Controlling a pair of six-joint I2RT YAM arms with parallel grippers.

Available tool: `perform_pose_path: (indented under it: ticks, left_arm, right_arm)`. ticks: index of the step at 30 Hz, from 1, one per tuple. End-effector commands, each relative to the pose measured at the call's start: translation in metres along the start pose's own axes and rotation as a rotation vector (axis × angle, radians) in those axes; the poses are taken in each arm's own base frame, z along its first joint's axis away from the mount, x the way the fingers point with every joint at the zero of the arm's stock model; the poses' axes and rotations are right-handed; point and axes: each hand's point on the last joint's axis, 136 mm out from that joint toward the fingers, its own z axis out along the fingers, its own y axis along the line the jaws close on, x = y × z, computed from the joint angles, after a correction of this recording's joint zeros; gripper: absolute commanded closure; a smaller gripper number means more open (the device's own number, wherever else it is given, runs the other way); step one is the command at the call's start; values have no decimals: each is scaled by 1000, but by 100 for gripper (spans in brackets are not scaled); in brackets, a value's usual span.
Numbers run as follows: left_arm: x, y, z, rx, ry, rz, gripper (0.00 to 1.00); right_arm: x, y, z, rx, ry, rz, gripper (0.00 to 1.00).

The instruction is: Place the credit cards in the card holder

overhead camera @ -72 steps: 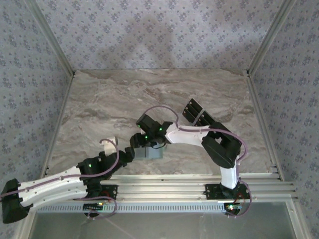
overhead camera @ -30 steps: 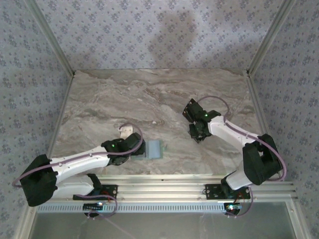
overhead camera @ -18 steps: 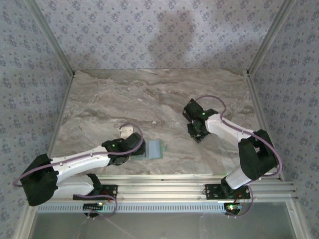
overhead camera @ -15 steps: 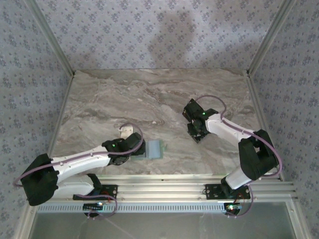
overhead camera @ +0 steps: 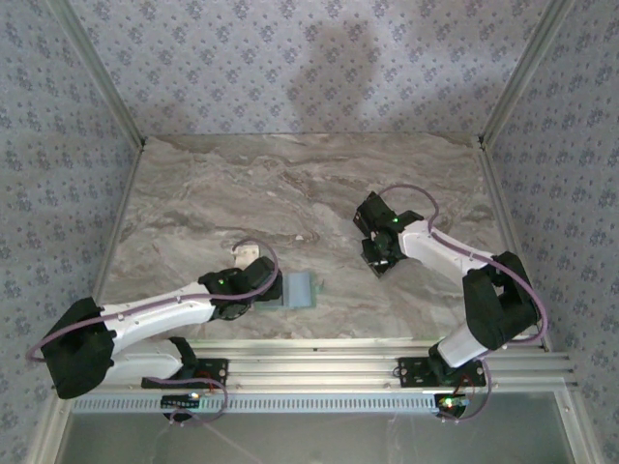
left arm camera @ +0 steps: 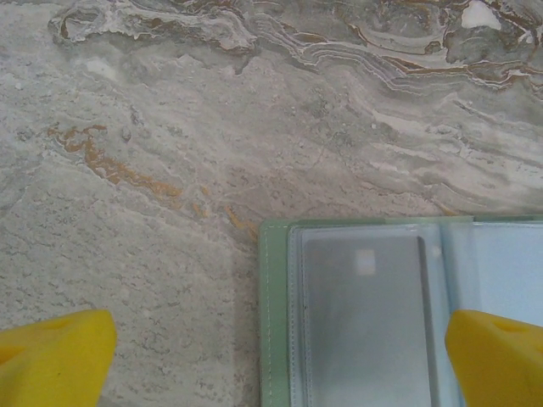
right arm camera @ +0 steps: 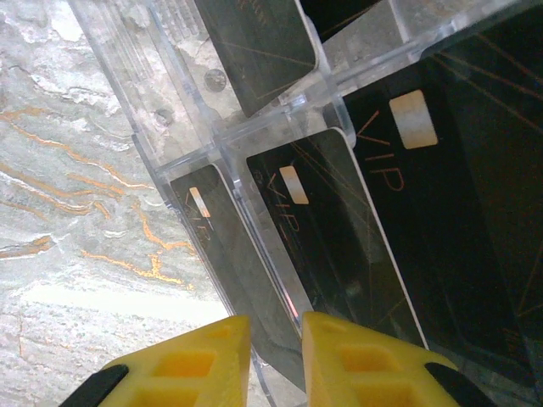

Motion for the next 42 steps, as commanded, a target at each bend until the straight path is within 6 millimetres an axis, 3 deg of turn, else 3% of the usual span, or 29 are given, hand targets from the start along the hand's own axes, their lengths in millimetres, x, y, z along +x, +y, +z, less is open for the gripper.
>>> perform_pose_path:
  ticks: [1,12,18,26,42]
  left_arm:
    - [-5,-3,-2,7,-6,10,0]
    - [-4,-6,1,11,-3,9,0]
    - [-3,-6,2,10,0,11,0]
    - [-3,-7,2,11,3,10,0]
    - [-3,-4,2,5,-1,11,0]
  right_arm:
    - [-1,6,-6,-31,-5,-24,75]
    - [-3,18,-31,-29,-62,-80,69]
    - [-13,3,-38,98,-98,-128,68]
    - [-18,0,-20,165,-57,-201,68]
    - [-5,13,10,124,22,-222,72]
